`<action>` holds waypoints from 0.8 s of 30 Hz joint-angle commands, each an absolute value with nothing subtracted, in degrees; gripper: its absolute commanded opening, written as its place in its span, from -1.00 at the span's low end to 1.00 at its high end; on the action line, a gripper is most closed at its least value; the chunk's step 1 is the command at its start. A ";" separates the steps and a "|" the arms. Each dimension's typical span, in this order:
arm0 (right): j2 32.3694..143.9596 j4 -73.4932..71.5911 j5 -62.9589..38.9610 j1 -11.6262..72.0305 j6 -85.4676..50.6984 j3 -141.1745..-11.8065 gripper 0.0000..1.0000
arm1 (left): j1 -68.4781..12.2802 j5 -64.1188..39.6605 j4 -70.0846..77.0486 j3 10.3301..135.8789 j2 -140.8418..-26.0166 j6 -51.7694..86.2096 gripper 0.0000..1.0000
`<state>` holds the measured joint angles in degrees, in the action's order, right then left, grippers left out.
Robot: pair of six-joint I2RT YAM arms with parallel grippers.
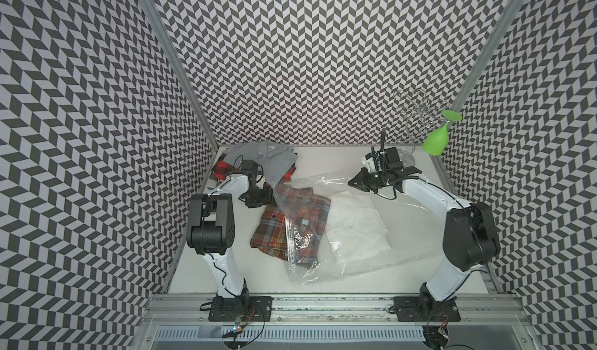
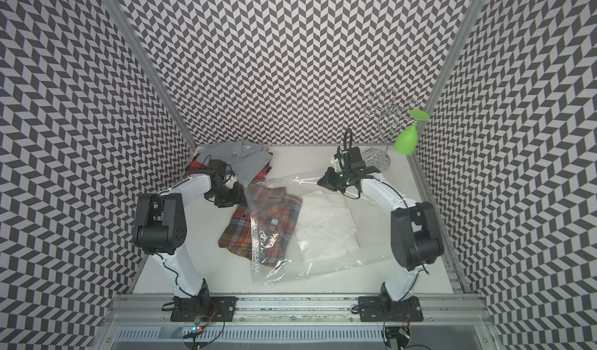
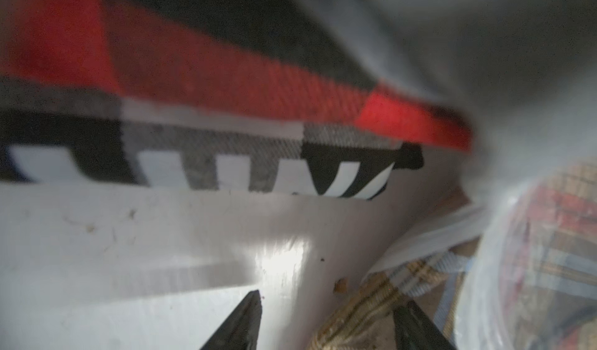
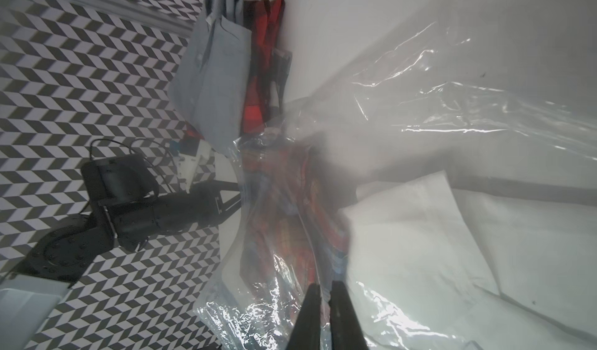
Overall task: Take the shirt out of the vacuum bag
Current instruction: Take out the shirt from the vacuum bag.
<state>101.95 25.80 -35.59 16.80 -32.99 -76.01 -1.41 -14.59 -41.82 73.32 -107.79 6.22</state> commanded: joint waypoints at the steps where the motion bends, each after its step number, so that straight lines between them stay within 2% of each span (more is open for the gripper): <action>1: 106.70 27.33 -33.74 18.21 -30.22 -78.50 -0.80 | -2.28 -17.07 -40.17 74.28 -108.27 4.77 0.25; 7: 112.59 24.59 -32.35 19.29 -30.49 -78.80 -0.92 | -2.36 -19.21 -38.60 71.19 -108.28 5.65 0.01; 19: 116.83 19.54 -31.72 20.76 -32.87 -73.54 -1.00 | -2.75 -23.84 -36.12 66.22 -105.63 6.92 -0.92; 24: 116.94 16.05 -30.79 20.56 -36.86 -70.15 -1.00 | -2.21 -24.86 -37.84 64.86 -100.12 7.26 -1.00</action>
<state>115.66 18.70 -32.77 20.43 -33.76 -72.05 -2.22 -22.28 -36.21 65.67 -104.47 7.16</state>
